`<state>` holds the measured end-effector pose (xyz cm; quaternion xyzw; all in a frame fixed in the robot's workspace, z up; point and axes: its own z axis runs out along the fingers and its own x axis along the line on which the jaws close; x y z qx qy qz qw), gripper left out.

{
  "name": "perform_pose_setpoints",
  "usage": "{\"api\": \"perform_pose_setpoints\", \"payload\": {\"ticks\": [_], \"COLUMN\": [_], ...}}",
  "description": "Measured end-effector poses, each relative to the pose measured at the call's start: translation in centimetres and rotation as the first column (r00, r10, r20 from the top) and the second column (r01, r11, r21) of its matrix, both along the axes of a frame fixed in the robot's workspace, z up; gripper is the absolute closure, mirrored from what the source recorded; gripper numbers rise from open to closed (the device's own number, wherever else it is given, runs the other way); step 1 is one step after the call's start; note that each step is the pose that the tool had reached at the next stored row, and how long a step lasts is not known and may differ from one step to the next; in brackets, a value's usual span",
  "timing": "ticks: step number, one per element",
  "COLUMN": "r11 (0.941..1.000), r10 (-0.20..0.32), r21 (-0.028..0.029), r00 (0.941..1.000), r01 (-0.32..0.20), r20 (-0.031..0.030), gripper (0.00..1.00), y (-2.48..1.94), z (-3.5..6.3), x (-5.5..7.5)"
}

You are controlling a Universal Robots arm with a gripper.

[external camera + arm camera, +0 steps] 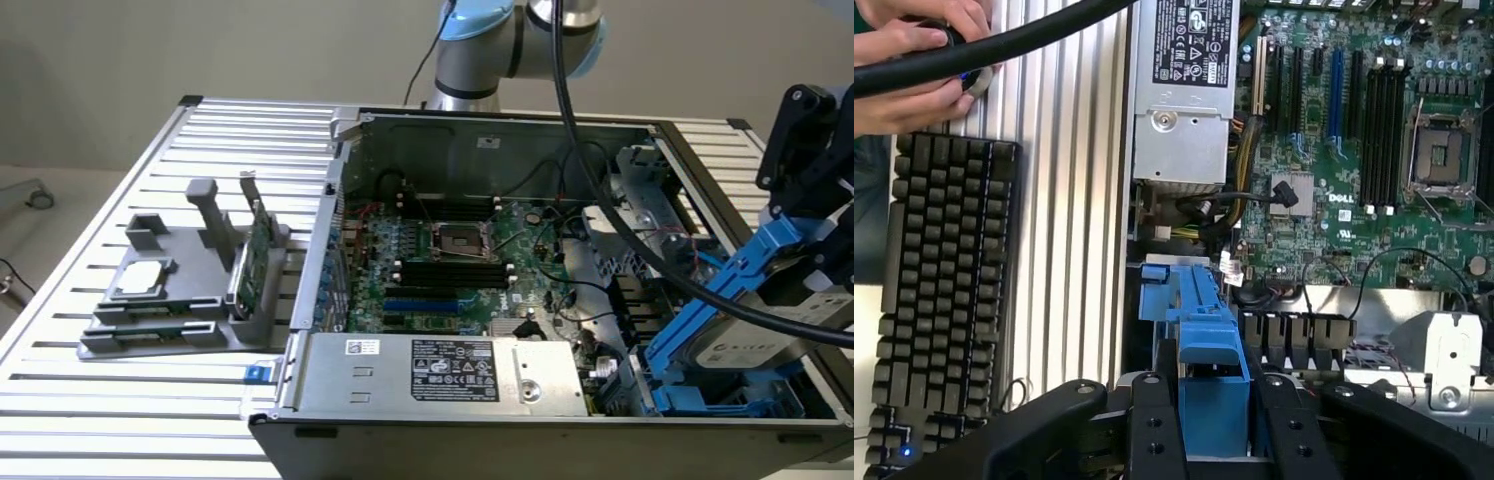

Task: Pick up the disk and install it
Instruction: 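Pick up the disk, then insert the disk into the insertion slot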

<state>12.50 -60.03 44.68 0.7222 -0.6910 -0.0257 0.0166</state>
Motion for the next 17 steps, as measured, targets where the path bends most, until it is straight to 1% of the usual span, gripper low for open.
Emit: {"api": "perform_pose_setpoints", "payload": {"ticks": [2, 3, 4, 5, 8, 10, 11, 17], "r11": [1.0, 0.9999, 0.9998, 0.9997, 0.9996, 0.9995, 0.9995, 0.9986], "r10": [0.0, 0.0, 0.0, 0.0, 0.0, -0.001, -0.001, -0.001], "r21": [0.0082, 0.0137, 0.0194, 0.0231, 0.0279, 0.0303, 0.0324, 0.0531], "r00": [1.0, 0.9999, 0.9999, 0.9999, 0.9999, 0.9998, 0.9998, 0.9996], "r01": [0.0, 0.0, 0.0, 0.0, 0.0, 0.0, 0.0, 0.0], "r20": [0.0069, 0.01, 0.0122, 0.0132, 0.015, 0.0185, 0.0199, 0.0268], "gripper": [0.67, 0.67, 0.67, 0.67, 0.67, 0.67, 0.67, 0.67], "y": [-0.14, -0.17, -0.22, -0.31, -0.79, -0.99, -1.07, -1.29], "z": [-0.12, -0.18, -0.23, -0.26, -0.38, -0.51, -0.55, -0.66], "x": [0.0, 0.0, 0.0, 0.0, -0.1, -0.1, -0.2, -0.6]}}
